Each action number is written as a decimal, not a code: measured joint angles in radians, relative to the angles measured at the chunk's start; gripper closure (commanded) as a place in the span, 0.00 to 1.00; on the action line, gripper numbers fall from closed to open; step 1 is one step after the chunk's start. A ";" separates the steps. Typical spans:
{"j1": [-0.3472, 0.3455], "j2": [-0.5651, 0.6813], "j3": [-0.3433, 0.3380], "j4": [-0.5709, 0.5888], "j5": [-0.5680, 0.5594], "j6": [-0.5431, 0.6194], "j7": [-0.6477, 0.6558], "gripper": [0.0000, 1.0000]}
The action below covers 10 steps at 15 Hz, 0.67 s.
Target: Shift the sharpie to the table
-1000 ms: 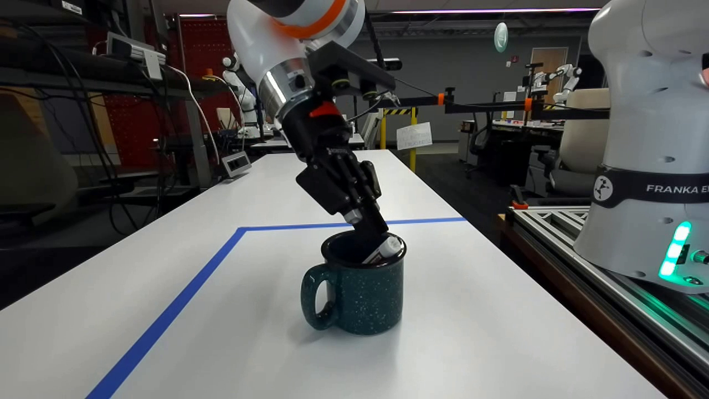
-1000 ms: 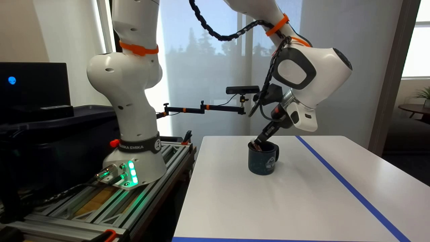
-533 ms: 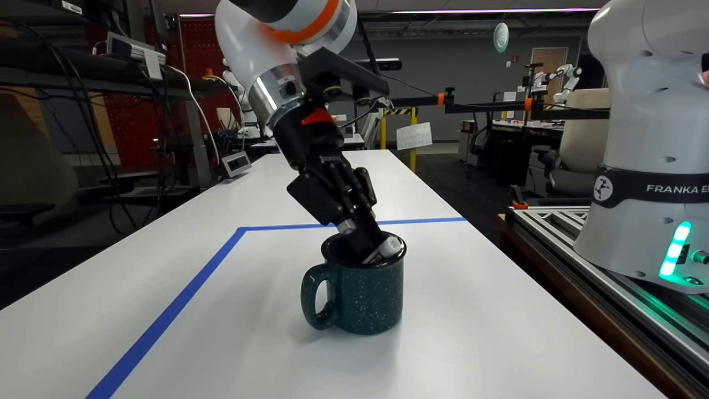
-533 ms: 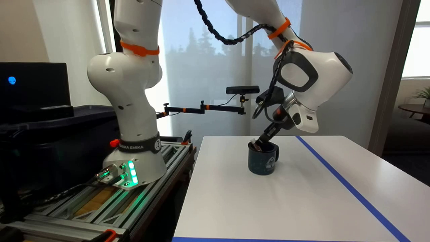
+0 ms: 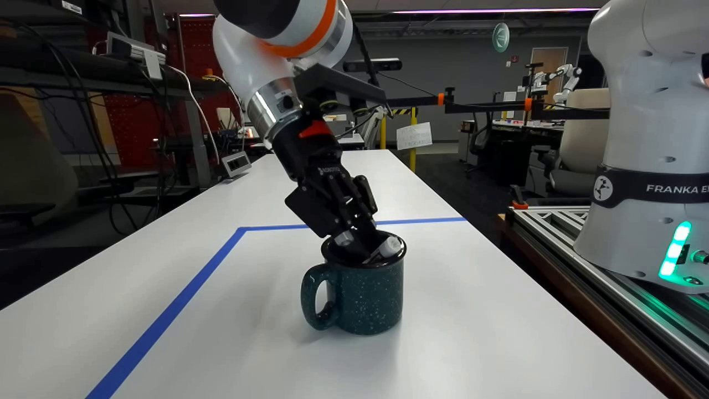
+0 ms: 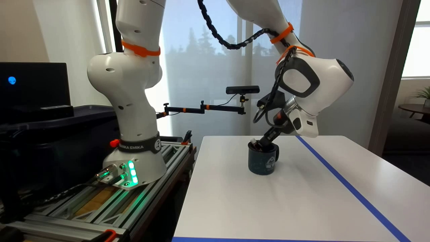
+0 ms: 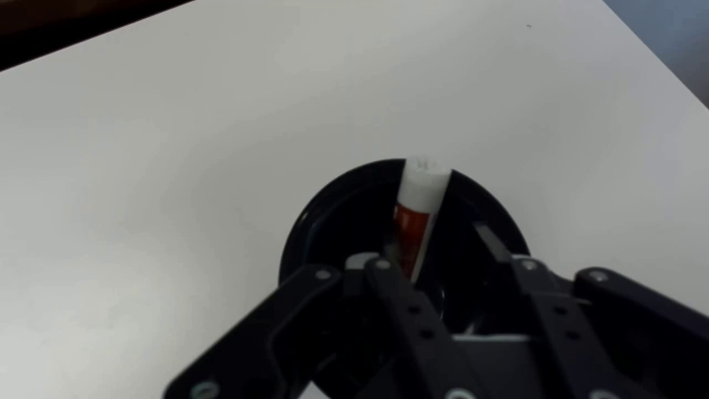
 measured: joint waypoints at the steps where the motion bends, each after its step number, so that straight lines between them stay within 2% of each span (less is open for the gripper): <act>1: 0.000 0.006 0.000 0.000 0.000 0.000 0.001 0.62; 2: 0.000 0.011 0.000 0.000 0.000 0.000 0.001 0.84; 5: 0.001 0.026 0.001 0.000 0.000 0.000 0.001 1.00; 6: 0.001 0.028 0.001 0.000 0.000 -0.001 0.002 0.95; 10: 0.001 0.015 0.002 0.000 0.000 -0.010 0.005 0.95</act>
